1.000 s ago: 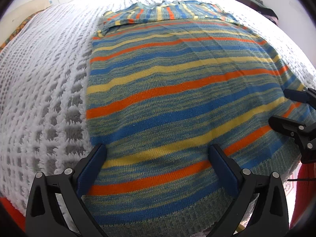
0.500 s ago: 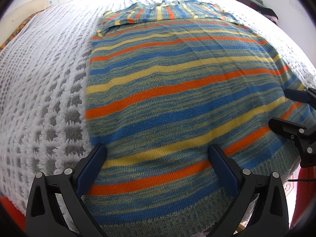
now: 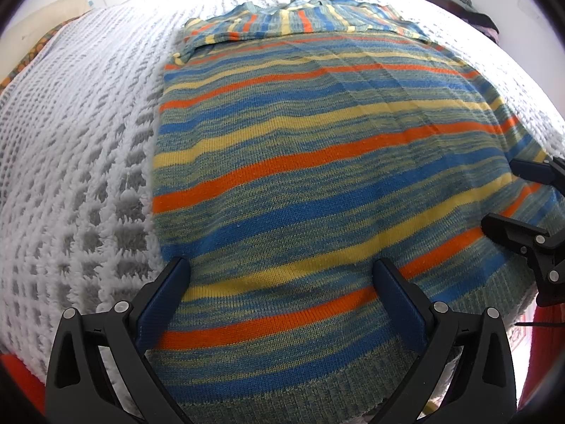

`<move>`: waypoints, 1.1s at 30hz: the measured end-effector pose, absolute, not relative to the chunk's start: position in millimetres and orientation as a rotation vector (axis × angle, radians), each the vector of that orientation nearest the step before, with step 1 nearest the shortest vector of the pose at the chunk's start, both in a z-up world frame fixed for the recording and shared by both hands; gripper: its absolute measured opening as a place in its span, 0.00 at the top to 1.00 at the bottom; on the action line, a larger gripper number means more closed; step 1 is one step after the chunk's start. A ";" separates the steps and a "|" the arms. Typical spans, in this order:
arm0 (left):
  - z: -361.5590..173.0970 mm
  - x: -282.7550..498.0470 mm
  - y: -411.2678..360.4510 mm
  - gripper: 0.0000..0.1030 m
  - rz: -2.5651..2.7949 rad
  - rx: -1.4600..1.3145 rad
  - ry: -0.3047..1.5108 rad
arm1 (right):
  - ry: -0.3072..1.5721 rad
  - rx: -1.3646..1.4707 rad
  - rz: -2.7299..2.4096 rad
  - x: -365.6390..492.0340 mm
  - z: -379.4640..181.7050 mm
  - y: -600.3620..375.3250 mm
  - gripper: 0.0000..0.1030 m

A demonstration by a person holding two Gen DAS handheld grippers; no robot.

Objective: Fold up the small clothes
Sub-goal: 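Place both open tools at the sweater hem and hold them there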

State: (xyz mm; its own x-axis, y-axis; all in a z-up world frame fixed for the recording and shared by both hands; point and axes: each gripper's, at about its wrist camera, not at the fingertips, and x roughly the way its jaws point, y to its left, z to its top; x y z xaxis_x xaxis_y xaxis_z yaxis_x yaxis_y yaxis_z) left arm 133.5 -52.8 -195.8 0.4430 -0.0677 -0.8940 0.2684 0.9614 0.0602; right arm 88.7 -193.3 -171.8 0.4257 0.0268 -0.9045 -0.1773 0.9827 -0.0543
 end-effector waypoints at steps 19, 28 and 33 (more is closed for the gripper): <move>-196.3 130.6 -54.1 0.01 -0.203 0.203 1.080 | 1.123 -0.165 0.125 88.4 -173.6 -191.1 0.00; -196.2 130.7 -53.8 0.01 -0.203 0.203 1.079 | 1.123 -0.166 0.125 89.0 -173.6 -191.2 0.00; -196.2 130.5 -54.0 0.01 -0.202 0.203 1.079 | 1.122 -0.166 0.125 88.9 -173.6 -191.2 0.00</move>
